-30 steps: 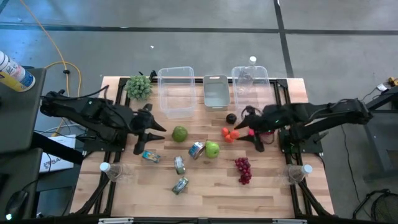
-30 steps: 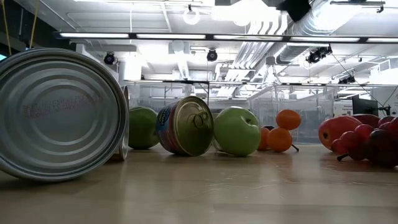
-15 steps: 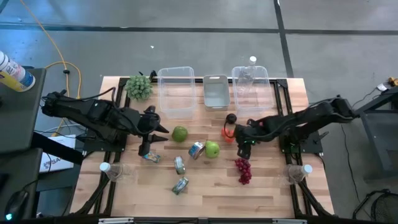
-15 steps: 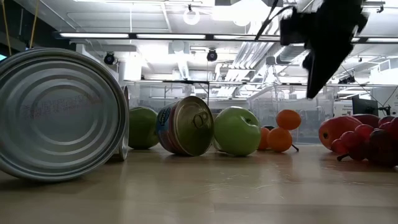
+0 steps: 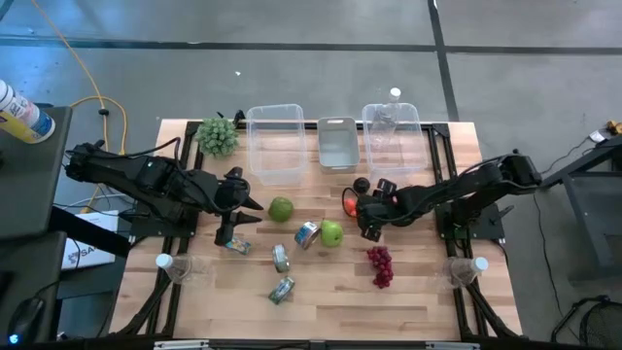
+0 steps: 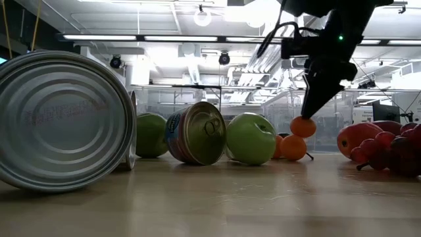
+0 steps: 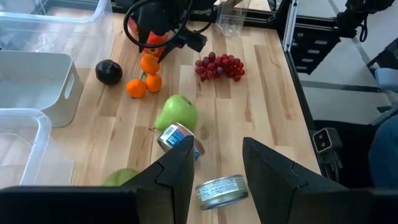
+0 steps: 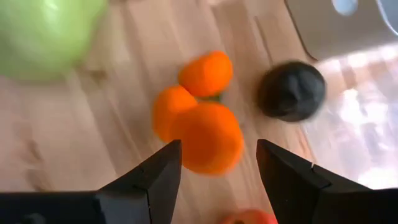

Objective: Pick & Place Food Item
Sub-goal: Put the tangerines into the left transparent bin

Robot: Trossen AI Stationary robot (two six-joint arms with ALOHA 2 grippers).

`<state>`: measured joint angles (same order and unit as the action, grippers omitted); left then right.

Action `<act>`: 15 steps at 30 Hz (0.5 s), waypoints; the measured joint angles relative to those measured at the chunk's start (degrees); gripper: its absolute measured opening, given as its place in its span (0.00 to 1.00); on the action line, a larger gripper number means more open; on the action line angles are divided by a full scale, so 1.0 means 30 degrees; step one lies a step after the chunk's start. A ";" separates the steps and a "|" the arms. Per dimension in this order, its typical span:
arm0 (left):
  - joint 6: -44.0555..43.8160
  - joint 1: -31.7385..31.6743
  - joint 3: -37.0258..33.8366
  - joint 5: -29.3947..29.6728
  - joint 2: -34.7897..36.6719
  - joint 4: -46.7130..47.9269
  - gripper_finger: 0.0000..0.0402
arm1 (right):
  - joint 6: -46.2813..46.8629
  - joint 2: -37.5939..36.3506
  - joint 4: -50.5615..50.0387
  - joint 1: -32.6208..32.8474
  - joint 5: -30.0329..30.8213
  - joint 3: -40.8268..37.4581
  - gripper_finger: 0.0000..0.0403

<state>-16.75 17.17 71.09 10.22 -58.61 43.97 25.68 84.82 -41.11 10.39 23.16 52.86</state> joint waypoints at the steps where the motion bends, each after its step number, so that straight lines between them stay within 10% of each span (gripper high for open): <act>1: 0.0000 0.0000 0.0000 0.0000 0.0000 0.0035 0.33 | -0.0269 0.0000 0.0449 0.0000 -0.0293 0.0000 0.49; 15: -0.0240 0.0000 0.0000 0.0015 0.0000 0.0288 0.33 | 0.0935 0.0202 0.1302 -0.1442 -0.0943 -0.0086 0.49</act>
<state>-17.47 17.17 71.09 10.26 -58.61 44.83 28.48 85.42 -37.20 6.07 20.33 52.60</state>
